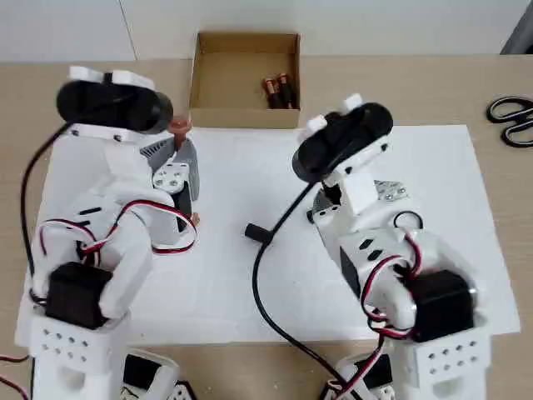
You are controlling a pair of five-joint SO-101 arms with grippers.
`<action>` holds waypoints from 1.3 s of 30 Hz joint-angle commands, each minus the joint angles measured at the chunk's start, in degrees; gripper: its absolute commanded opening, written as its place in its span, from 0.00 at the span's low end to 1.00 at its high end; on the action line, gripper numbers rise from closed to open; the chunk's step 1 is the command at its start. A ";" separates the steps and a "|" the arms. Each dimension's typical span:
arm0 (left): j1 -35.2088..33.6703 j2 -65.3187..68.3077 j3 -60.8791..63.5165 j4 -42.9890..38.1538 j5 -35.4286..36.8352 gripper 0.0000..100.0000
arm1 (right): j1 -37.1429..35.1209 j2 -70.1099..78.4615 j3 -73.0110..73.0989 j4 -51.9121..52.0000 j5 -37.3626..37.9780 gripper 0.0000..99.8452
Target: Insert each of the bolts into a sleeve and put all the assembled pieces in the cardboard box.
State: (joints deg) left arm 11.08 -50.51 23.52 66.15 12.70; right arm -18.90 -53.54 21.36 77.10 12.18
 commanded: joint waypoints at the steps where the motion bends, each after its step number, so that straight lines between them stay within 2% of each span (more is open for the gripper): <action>1: 0.18 -4.04 3.47 -5.45 0.62 0.01 | -0.57 -6.55 10.64 -10.33 -0.44 0.00; 7: 0.18 -6.59 6.81 -6.33 7.82 0.01 | -0.57 -17.98 35.96 -25.98 -0.44 0.00; 11: 0.18 -6.86 9.80 -7.82 8.62 0.01 | -0.75 -25.19 48.53 -36.00 -0.79 0.00; 13: 0.18 -6.86 11.56 -10.20 8.62 0.01 | -2.59 -28.53 53.27 -38.20 -3.96 0.00; 17: 0.53 -6.95 17.54 -16.53 10.37 0.01 | -7.78 -34.24 60.84 -38.81 -14.86 0.00; 20: 0.62 -6.95 19.91 -20.75 11.08 0.01 | -9.71 -38.99 62.95 -38.29 -18.64 0.00; 22: 0.97 -6.86 21.05 -23.91 11.16 0.01 | -10.68 -42.33 65.14 -38.37 -19.34 0.00; 27: 6.95 -6.86 25.80 -29.98 11.16 0.01 | -11.12 -49.01 69.89 -38.73 -19.25 0.00; 31: 10.81 -6.86 27.03 -30.33 11.16 0.01 | -12.70 -49.80 70.42 -38.73 -19.25 0.00; 39: 13.36 -6.86 28.26 -30.24 11.16 0.01 | -16.13 -49.89 70.24 -38.73 -19.16 0.00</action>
State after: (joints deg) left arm 23.30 -55.96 51.91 37.58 23.52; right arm -34.02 -102.07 92.13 40.09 -6.55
